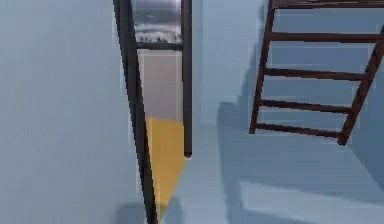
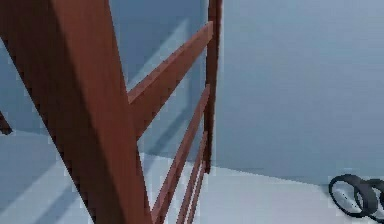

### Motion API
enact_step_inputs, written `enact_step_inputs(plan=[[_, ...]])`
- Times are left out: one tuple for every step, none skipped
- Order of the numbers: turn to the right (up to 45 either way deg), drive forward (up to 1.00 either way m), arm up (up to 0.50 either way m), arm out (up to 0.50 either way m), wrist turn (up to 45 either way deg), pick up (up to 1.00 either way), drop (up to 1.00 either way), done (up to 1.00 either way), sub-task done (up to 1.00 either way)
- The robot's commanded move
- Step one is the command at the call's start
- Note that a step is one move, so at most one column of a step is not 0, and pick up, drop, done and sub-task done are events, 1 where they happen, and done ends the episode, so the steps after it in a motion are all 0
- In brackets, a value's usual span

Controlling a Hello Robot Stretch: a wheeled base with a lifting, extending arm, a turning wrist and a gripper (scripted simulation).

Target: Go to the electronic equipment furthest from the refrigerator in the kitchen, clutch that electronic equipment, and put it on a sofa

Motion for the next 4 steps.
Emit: enact_step_inputs(plan=[[0.0, 0.95, 0.00, 0.00, 0.0, 0.00, 0.00, 0.00, 0.00], [-27.0, 0.00, 0.00, 0.00, 0.0, 0.00, 0.00, 0.00, 0.00], [0.0, 0.25, 0.00, 0.00, 0.0, 0.00, 0.00, 0.00, 0.00], [-30.0, 0.00, 0.00, 0.00, 0.0, 0.00, 0.00, 0.00, 0.00]])
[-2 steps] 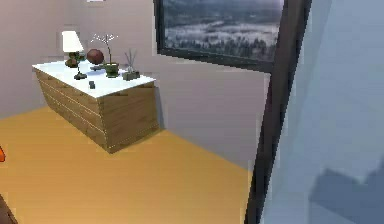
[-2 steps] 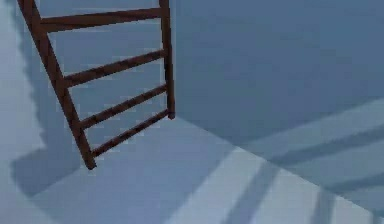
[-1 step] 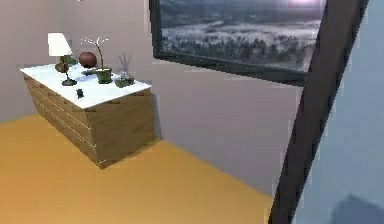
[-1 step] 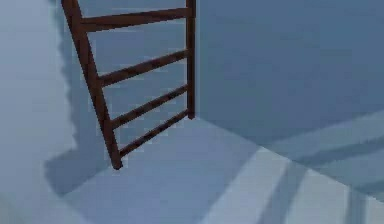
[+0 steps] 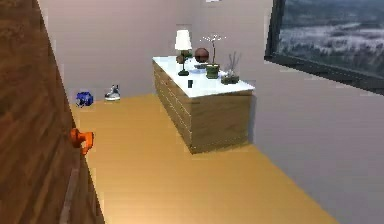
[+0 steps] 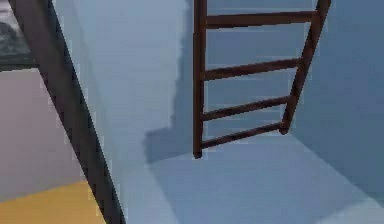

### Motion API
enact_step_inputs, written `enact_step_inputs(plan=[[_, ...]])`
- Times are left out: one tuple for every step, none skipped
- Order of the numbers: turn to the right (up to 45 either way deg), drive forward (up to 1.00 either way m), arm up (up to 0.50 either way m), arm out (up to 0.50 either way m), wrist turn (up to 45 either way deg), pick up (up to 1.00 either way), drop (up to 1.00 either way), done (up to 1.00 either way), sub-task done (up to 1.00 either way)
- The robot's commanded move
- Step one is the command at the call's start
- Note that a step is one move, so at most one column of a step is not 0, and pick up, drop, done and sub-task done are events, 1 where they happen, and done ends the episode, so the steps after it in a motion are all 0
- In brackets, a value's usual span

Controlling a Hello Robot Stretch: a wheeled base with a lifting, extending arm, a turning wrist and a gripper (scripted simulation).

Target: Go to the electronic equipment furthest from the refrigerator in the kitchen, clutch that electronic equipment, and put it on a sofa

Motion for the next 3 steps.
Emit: enact_step_inputs(plan=[[0.0, 0.65, 0.00, 0.00, 0.0, 0.00, 0.00, 0.00, 0.00], [0.0, 0.70, 0.00, 0.00, 0.0, 0.00, 0.00, 0.00, 0.00], [-45.0, 0.00, 0.00, 0.00, 0.0, 0.00, 0.00, 0.00, 0.00]])
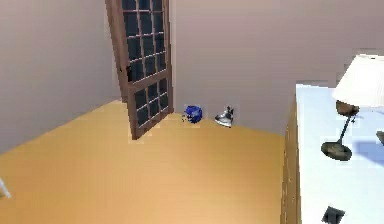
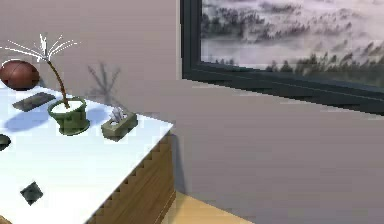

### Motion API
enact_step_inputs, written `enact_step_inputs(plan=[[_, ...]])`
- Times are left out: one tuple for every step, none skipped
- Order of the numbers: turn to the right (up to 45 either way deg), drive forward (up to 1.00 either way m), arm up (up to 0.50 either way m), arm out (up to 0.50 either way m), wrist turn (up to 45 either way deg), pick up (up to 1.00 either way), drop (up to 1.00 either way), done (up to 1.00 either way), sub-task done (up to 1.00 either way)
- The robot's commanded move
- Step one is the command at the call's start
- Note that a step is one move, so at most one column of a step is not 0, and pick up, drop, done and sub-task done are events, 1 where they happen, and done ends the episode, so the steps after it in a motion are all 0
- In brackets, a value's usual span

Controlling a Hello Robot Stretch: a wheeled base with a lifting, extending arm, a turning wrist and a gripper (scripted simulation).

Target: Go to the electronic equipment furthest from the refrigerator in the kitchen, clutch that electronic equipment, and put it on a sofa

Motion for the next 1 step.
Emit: enact_step_inputs(plan=[[-15.0, 0.00, 0.00, 0.00, 0.0, 0.00, 0.00, 0.00, 0.00]])
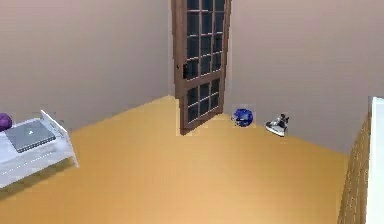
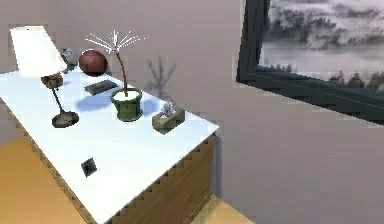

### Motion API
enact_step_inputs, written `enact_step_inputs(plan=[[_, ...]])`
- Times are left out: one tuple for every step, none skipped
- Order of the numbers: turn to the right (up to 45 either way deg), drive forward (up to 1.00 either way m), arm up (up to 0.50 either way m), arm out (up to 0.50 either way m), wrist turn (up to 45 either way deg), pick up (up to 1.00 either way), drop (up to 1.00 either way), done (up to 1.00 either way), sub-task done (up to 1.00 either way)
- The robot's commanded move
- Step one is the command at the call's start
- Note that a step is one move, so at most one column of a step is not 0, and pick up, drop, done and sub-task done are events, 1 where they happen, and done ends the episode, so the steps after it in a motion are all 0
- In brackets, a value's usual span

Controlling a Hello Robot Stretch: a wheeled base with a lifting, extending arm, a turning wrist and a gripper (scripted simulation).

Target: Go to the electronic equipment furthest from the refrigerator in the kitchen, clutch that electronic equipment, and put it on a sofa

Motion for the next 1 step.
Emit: enact_step_inputs(plan=[[0.0, 0.40, 0.00, 0.00, 0.0, 0.00, 0.00, 0.00, 0.00]])
